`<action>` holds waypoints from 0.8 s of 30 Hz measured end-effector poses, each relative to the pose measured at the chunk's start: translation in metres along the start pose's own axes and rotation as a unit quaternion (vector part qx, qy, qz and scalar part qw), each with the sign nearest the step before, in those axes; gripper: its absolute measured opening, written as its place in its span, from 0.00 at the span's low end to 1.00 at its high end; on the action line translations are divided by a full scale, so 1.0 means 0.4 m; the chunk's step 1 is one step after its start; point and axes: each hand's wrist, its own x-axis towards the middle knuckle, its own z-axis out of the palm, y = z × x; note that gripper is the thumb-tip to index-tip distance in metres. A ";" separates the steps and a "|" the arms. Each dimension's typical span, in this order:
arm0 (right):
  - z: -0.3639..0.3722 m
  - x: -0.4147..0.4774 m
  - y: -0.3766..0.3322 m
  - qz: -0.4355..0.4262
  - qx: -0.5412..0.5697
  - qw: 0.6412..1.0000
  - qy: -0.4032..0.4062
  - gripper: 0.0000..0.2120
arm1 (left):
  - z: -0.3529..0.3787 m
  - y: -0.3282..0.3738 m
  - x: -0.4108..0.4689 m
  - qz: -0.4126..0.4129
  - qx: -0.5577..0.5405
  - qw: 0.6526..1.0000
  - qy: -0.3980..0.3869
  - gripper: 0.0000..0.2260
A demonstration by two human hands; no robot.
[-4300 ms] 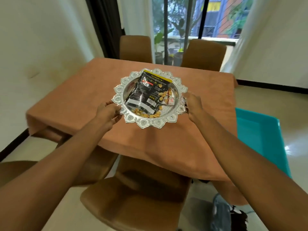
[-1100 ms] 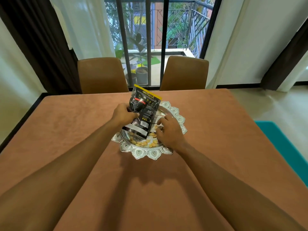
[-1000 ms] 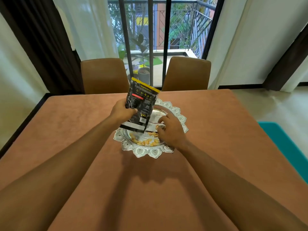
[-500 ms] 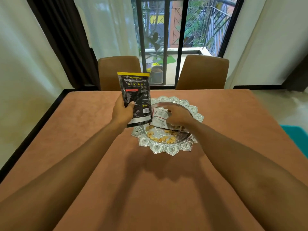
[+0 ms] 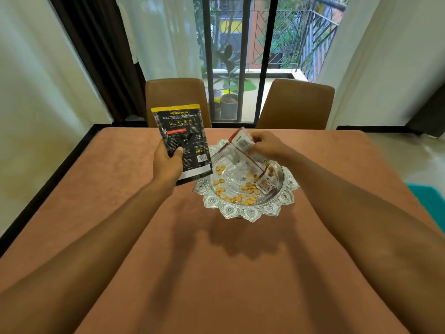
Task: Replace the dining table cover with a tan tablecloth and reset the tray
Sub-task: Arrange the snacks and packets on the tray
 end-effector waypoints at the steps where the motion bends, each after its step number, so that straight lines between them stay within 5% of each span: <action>1: -0.013 -0.008 -0.006 -0.003 0.032 0.999 0.013 0.04 | 0.002 0.000 -0.004 -0.002 -0.004 1.000 -0.001 0.14; 9: -0.039 -0.012 -0.037 0.018 0.279 0.954 0.106 0.11 | 0.038 0.011 -0.017 -0.011 -0.023 1.000 -0.015 0.12; 15: 0.054 -0.016 -0.045 0.013 0.305 0.951 0.049 0.11 | 0.073 0.017 -0.029 -0.001 -0.033 0.996 -0.086 0.12; 21: 0.144 -0.010 -0.080 -0.009 0.307 0.949 0.077 0.14 | 0.105 0.021 -0.039 -0.020 -0.079 0.990 -0.115 0.08; 24: 0.167 -0.014 -0.109 -0.041 0.264 0.959 0.096 0.13 | 0.100 0.017 -0.043 0.005 -0.076 0.989 -0.124 0.17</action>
